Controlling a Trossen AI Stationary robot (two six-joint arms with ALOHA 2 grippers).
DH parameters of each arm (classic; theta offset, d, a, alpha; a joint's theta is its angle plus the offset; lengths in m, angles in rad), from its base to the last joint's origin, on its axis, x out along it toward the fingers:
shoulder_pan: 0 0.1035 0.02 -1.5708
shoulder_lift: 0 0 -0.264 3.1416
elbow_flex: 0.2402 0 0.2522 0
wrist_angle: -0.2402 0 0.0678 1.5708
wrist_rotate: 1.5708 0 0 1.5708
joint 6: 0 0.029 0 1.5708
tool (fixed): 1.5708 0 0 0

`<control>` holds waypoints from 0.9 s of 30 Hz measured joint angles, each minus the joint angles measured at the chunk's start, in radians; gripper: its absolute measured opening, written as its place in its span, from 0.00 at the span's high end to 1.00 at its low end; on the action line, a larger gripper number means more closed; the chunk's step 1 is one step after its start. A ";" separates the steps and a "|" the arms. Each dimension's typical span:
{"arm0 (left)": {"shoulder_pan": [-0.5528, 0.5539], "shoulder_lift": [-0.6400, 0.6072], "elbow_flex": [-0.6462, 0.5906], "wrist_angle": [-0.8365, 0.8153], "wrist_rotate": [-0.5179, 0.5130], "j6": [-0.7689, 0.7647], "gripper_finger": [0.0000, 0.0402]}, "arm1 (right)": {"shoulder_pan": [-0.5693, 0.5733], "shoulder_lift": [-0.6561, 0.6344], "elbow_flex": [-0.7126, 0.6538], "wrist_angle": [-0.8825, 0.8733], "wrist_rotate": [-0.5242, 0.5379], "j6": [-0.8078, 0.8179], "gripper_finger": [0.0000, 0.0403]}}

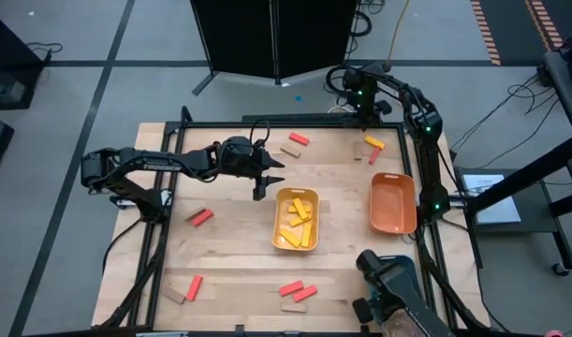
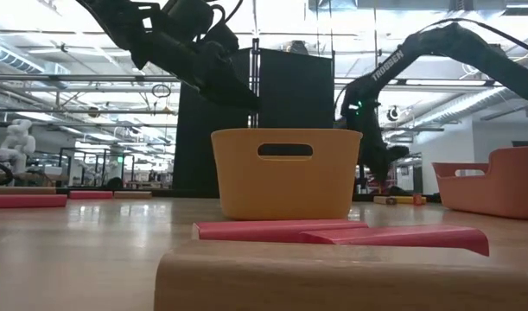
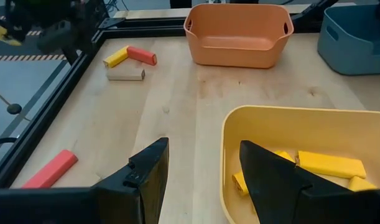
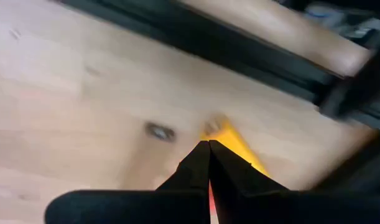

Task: Sort blocks
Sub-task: Put the yellow wooden block into the yellow bin

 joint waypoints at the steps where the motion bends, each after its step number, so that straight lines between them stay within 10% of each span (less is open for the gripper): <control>1: 0.000 0.000 0.000 0.000 0.000 0.000 0.52 | 0.002 -0.001 0.007 -0.032 0.026 0.006 1.00; 27: 0.000 0.000 0.000 -0.038 0.000 0.001 0.52 | -0.042 0.041 -0.107 -0.015 0.028 0.089 1.00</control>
